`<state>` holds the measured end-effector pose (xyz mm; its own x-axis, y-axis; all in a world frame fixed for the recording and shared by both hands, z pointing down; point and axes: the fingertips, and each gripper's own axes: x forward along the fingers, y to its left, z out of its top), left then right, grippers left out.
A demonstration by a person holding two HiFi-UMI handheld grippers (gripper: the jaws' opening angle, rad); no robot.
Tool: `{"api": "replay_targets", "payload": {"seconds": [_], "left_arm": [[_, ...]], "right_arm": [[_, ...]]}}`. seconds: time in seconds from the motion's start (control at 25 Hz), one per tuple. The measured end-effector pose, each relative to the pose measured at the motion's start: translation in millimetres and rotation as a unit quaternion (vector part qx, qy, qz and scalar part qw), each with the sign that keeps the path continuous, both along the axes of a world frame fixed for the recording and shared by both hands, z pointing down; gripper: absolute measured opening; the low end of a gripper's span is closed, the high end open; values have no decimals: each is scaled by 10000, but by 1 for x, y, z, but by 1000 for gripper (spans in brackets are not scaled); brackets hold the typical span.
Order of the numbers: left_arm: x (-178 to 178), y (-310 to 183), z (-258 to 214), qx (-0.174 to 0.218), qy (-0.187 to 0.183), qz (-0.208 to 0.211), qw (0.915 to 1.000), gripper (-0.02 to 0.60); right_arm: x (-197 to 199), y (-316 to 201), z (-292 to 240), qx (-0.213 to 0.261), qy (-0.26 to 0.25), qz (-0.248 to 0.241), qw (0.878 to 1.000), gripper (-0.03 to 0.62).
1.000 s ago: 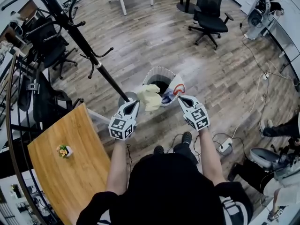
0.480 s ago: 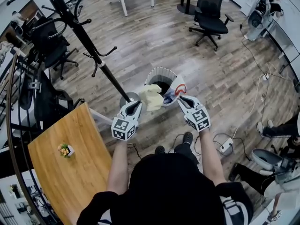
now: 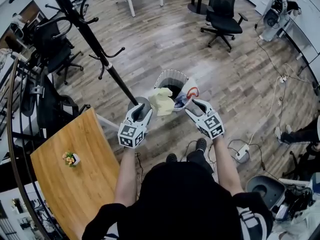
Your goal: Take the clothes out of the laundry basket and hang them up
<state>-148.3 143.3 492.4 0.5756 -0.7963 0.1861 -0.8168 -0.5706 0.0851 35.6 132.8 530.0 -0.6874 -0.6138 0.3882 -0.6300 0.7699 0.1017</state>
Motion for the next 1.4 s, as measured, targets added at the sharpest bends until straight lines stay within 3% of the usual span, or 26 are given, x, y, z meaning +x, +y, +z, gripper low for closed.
{"api": "replay_targets", "payload": {"seconds": [0.4,1.4], "left_arm": [[1,6,0,6,34,-48,10000,250],[-2,12,11,-176,144,-46,9997,256]], "right_arm": [[0,8,-1,-37,-57,-2,10000,288],[14,8,8,-207,-107,374,9990,284]]}}
